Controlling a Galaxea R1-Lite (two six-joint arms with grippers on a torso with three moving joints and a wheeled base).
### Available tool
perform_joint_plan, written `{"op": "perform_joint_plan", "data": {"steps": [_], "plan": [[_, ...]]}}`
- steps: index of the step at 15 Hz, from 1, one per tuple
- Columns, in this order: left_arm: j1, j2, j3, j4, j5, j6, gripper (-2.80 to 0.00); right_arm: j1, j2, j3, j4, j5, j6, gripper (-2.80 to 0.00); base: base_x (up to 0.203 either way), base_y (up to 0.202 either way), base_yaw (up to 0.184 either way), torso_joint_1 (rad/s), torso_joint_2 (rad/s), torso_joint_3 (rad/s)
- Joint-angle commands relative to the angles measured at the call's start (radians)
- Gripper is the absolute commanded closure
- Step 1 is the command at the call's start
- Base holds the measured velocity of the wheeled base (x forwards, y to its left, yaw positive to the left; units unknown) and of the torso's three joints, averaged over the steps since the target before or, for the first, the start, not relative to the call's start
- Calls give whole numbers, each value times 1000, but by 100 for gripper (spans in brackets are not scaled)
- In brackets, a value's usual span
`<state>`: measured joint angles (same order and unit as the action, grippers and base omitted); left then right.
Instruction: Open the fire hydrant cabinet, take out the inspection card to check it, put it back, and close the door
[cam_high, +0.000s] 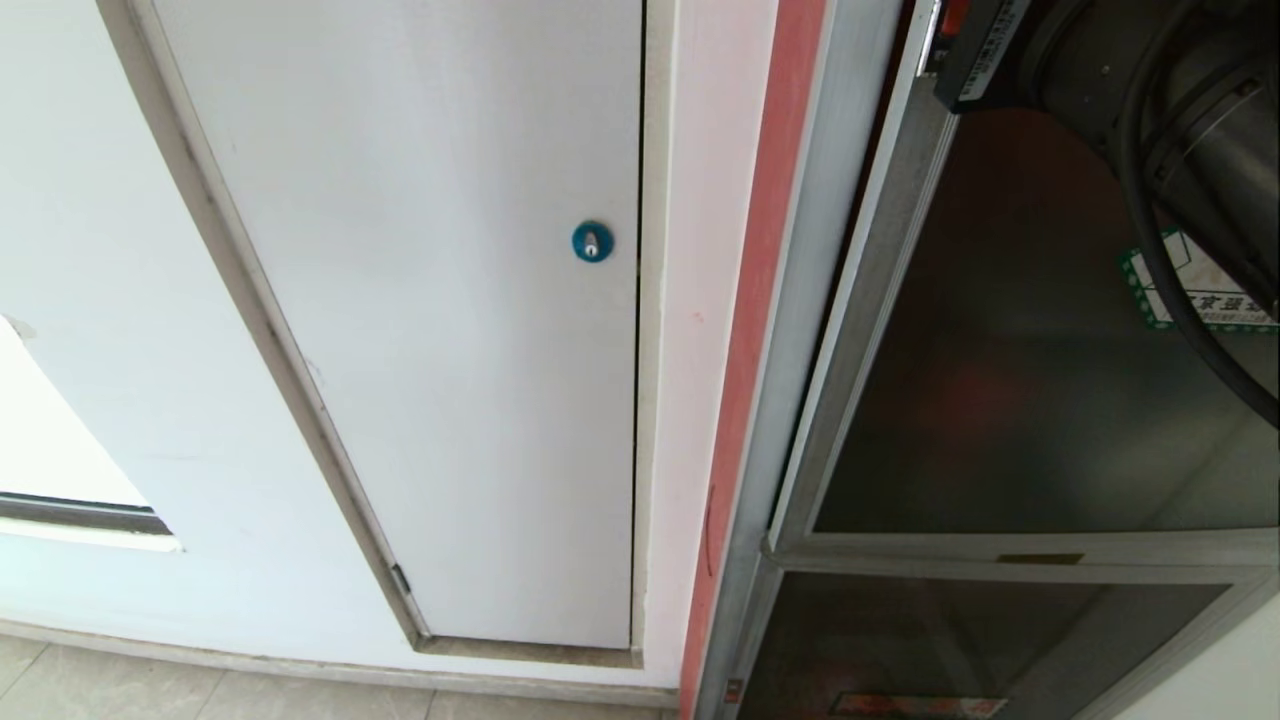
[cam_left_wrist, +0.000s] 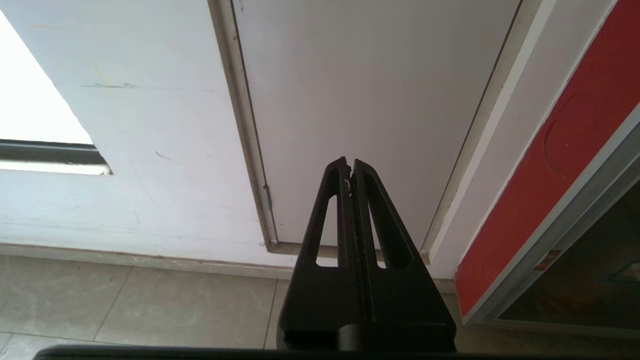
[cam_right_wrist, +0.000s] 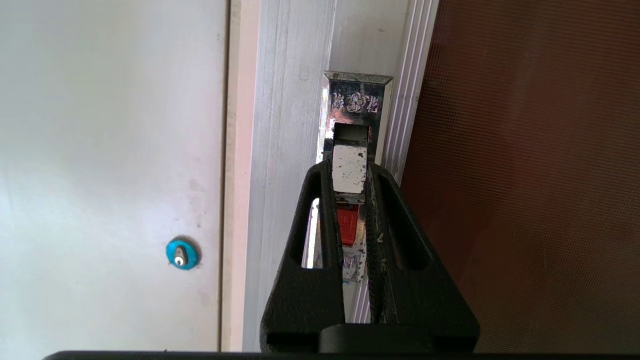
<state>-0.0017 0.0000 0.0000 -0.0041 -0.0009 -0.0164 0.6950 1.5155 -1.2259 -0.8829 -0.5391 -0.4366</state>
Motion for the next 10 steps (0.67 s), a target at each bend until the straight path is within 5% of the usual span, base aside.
{"op": "perform_joint_plan", "data": {"steps": [1, 10], "plan": [[0, 0, 0, -1, 1, 0, 0, 7, -33, 12, 1, -4, -2, 0, 0, 0, 0, 0, 0, 0], [0, 0, 0, -1, -1, 0, 0, 20, -80, 55, 19, -15, -1, 0, 0, 0, 0, 0, 0, 0]]}}
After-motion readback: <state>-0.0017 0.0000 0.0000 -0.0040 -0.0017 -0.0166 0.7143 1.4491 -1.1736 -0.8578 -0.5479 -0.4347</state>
